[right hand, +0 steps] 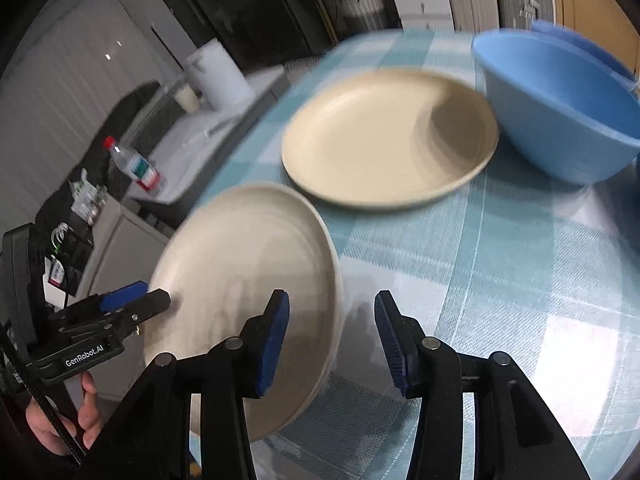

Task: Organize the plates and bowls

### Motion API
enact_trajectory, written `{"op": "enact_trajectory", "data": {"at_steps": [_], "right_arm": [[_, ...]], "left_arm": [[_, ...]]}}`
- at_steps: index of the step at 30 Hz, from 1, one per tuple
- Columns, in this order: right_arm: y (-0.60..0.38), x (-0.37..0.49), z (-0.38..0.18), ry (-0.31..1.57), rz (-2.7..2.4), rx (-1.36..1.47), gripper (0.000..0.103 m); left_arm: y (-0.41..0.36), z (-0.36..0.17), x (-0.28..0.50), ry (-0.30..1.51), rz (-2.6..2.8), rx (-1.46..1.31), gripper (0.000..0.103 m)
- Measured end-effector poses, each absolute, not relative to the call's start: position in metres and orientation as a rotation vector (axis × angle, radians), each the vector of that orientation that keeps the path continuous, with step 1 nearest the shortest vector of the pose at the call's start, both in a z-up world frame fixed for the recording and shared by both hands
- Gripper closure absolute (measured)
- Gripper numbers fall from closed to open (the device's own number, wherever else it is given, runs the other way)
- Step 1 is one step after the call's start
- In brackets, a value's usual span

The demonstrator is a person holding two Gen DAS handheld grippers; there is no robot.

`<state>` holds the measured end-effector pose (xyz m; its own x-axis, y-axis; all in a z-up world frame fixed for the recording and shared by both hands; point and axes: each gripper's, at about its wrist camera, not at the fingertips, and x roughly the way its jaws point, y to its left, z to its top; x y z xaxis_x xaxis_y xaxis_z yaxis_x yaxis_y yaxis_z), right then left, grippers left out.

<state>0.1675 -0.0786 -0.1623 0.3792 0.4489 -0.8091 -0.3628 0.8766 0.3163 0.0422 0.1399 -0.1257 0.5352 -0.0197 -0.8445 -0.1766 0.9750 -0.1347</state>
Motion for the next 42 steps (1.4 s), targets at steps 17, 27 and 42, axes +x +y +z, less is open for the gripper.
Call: {"op": "enact_trajectory", "data": {"at_steps": [17, 27, 42], "right_arm": [[-0.144, 0.106, -0.062, 0.649, 0.365, 0.103, 0.023], [-0.184, 0.068, -0.03, 0.507, 0.239, 0.078, 0.014], [-0.225, 0.013, -0.009, 0.372, 0.133, 0.049, 0.001]], "left_arm": [[0.069, -0.034, 0.012, 0.649, 0.032, -0.064, 0.013], [0.017, -0.014, 0.009, 0.564, -0.046, -0.003, 0.013], [-0.031, -0.003, -0.002, 0.492, -0.085, 0.022, 0.002]]}}
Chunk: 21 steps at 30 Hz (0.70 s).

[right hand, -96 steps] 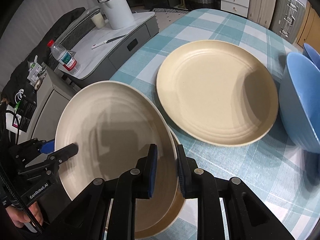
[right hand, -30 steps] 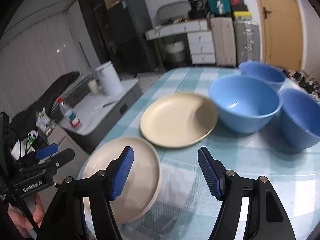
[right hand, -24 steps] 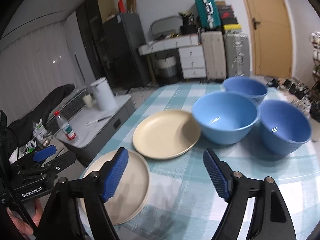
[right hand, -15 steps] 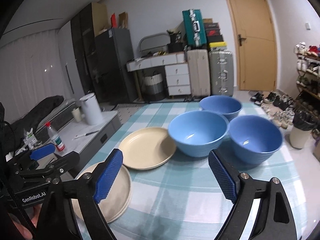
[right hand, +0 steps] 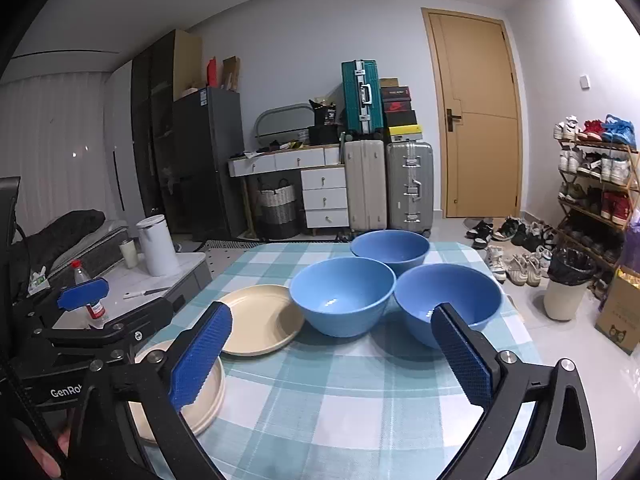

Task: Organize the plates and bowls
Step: 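Move the left gripper toward the remaining cream plate rim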

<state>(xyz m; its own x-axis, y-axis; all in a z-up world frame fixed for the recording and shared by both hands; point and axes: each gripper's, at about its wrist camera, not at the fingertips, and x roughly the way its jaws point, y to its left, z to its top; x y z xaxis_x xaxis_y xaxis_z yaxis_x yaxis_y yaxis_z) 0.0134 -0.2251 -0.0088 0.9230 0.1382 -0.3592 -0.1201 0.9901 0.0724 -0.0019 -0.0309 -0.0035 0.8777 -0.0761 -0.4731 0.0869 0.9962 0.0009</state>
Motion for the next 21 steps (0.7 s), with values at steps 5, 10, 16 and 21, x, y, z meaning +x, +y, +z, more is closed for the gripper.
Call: {"op": "enact_trajectory", "data": {"at_steps": [5, 10, 16, 21], "right_arm": [[-0.229, 0.011, -0.019, 0.411, 0.12, 0.056, 0.001], [-0.224, 0.008, -0.029, 0.433, 0.096, 0.011, 0.001], [-0.22, 0.012, -0.036, 0.45, 0.117, 0.016, 0.001], [-0.214, 0.023, -0.045, 0.492, 0.133, 0.024, 0.001]], "left_arm": [[-0.038, -0.013, 0.0, 0.511, -0.058, 0.043, 0.0], [-0.042, -0.025, 0.0, 0.521, 0.009, 0.088, 0.0], [-0.034, -0.036, 0.005, 0.567, 0.029, 0.064, 0.0], [-0.023, -0.042, 0.008, 0.572, 0.044, 0.037, 0.0]]}}
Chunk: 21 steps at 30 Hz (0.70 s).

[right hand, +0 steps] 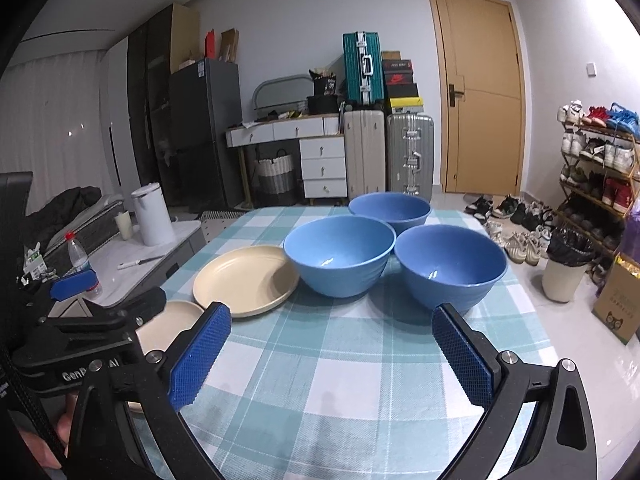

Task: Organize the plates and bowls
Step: 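Move the left gripper toward the remaining cream plate rim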

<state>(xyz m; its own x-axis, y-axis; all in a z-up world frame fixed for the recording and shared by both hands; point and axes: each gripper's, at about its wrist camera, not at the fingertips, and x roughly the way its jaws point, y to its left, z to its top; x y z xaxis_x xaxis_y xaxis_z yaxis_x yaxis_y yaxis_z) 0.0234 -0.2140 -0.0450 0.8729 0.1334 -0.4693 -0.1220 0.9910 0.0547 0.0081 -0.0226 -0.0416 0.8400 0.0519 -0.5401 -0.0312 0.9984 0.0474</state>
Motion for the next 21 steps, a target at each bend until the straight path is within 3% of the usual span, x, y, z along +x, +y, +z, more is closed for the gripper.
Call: {"op": "enact_trajectory", "data": {"at_steps": [9, 21], "right_arm": [[-0.203, 0.042, -0.059, 0.546, 0.141, 0.014, 0.001], [-0.185, 0.087, -0.06, 0.611, 0.15, 0.005, 0.001]], "left_arm": [[-0.022, -0.049, 0.013, 0.518, 0.092, 0.135, 0.0], [0.007, -0.058, 0.061, 0.618, 0.206, 0.185, 0.0]]}}
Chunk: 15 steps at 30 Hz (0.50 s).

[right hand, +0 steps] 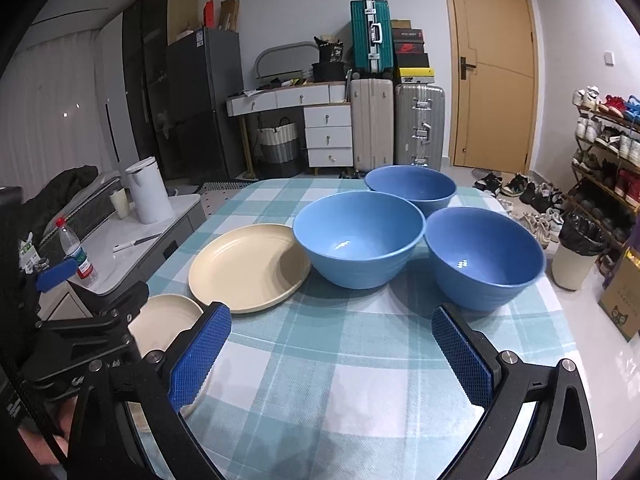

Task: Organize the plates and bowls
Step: 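Move the left gripper toward the remaining cream plate rim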

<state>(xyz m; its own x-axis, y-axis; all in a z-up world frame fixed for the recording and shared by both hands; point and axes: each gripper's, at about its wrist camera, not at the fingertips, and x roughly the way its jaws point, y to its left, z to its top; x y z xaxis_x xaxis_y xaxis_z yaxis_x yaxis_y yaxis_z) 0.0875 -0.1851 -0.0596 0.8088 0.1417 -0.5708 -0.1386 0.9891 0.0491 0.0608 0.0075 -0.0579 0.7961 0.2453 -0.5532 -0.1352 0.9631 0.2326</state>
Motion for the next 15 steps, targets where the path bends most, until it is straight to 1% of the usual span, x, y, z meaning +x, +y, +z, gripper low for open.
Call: {"op": "enact_trajectory", "data": {"at_steps": [10, 13, 15], "right_arm": [[-0.171, 0.115, -0.074, 0.618, 0.257, 0.028, 0.001], [-0.163, 0.12, -0.082, 0.62, 0.294, 0.007, 0.001], [-0.158, 0.124, -0.088, 0.62, 0.319, 0.001, 0.001]], "left_arm": [[0.051, -0.06, 0.128, 0.775, 0.055, 0.098, 0.0], [0.057, -0.061, 0.154, 0.794, 0.046, 0.133, 0.0], [0.061, -0.065, 0.175, 0.841, 0.021, 0.141, 0.0]]}}
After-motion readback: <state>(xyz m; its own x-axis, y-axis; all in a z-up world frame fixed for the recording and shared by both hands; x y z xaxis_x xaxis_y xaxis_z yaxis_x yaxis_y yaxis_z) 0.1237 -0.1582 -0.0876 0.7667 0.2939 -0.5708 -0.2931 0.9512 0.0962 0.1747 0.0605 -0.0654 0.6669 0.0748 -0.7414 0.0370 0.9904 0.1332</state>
